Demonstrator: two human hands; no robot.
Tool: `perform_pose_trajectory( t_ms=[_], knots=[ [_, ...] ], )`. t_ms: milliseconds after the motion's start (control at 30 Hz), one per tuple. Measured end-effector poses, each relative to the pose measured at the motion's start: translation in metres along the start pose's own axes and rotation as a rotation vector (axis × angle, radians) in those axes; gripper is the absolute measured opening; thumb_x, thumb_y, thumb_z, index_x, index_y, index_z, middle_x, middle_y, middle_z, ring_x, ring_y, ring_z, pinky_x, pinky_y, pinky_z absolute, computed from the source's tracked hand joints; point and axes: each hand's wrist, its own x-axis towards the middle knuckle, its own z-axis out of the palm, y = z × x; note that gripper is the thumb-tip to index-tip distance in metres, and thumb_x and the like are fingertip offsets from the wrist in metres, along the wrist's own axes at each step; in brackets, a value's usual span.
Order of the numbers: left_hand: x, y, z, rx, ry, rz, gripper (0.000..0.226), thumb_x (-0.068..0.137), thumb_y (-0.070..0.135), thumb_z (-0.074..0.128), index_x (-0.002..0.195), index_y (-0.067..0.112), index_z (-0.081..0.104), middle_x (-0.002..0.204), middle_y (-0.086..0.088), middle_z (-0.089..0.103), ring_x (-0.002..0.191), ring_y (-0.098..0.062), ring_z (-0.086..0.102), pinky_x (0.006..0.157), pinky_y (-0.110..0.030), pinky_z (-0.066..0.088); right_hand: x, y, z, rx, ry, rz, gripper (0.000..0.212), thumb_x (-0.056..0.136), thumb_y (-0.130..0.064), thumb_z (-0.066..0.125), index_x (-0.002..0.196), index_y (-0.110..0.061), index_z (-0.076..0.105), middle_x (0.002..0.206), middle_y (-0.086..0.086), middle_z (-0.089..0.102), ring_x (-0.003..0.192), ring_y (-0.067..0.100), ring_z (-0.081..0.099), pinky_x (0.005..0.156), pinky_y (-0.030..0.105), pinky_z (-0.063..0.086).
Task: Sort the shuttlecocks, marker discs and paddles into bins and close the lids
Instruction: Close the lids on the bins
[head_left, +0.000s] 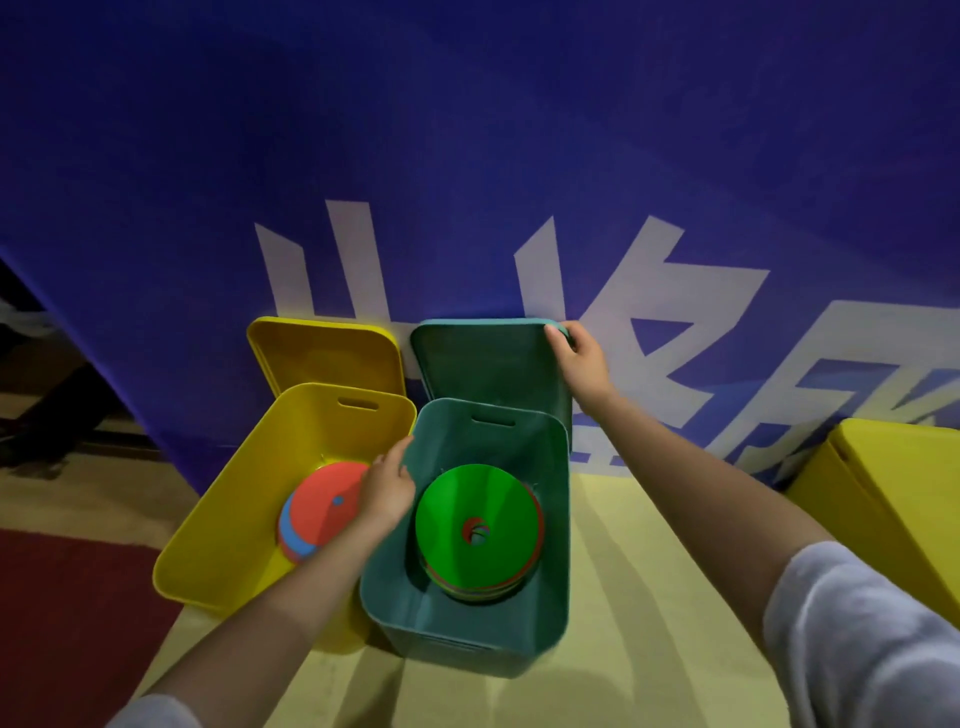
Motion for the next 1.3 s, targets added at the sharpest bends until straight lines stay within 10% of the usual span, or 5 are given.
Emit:
perform_pose_trajectory(
  t_ms=[467, 700, 867, 967, 1300],
  knots=[
    [-0.005, 0.116, -0.099, -1.240, -0.099, -0.306, 0.056, 0.095, 0.059, 0.032, 0.135, 0.020, 0.042, 0.123, -0.015, 0.051, 0.108, -0.032, 0.052, 0.086, -0.046, 0.046, -0.123, -0.054, -0.023, -0.160, -0.156, -0.313, 0.022, 0.095, -0.032, 0.055, 0.113, -0.020, 0.061, 0.102, -0.010, 0.060, 0.093, -0.002, 0.056, 0.080, 0.015, 0.048],
    [-0.040, 0.114, -0.111, -1.102, -0.156, -0.347, 0.008, 0.092, 0.015, 0.044, 0.089, 0.009, 0.048, 0.093, -0.012, 0.052, 0.085, -0.024, 0.057, 0.068, -0.035, 0.052, -0.175, -0.034, -0.032, -0.078, -0.181, -0.255, 0.030, 0.096, -0.040, 0.046, 0.105, -0.017, 0.062, 0.106, -0.003, 0.061, 0.101, 0.005, 0.055, 0.087, 0.018, 0.044],
    [-0.088, 0.074, -0.084, -0.908, -0.214, -0.256, 0.026, 0.086, -0.005, 0.033, 0.083, 0.012, 0.053, 0.082, -0.006, 0.053, 0.072, -0.016, 0.050, 0.061, -0.025, 0.039, -0.193, 0.006, -0.014, 0.140, -0.020, 0.109, 0.017, 0.093, -0.031, 0.051, 0.100, -0.022, 0.064, 0.127, 0.006, 0.050, 0.117, 0.017, 0.048, 0.103, 0.031, 0.039],
    [-0.119, 0.045, -0.067, -0.714, -0.159, -0.152, 0.046, 0.082, -0.014, 0.033, 0.110, 0.013, 0.059, 0.097, -0.002, 0.064, 0.087, -0.020, 0.057, 0.070, -0.028, 0.043, -0.207, 0.022, -0.006, 0.292, -0.057, 0.406, 0.045, 0.092, -0.017, 0.055, 0.135, -0.017, 0.041, 0.120, 0.003, 0.051, 0.099, 0.017, 0.056, 0.079, 0.029, 0.048],
    [-0.181, -0.011, -0.027, 0.101, 0.050, 0.262, 0.054, 0.095, 0.006, 0.043, 0.147, 0.007, 0.029, 0.144, -0.011, 0.041, 0.133, -0.026, 0.032, 0.112, -0.032, 0.023, -0.251, 0.073, 0.028, -0.042, -0.084, 0.343, 0.056, 0.094, -0.013, 0.050, 0.146, -0.022, 0.033, 0.154, -0.003, 0.029, 0.141, 0.023, 0.030, 0.110, 0.051, 0.036]
  ],
)
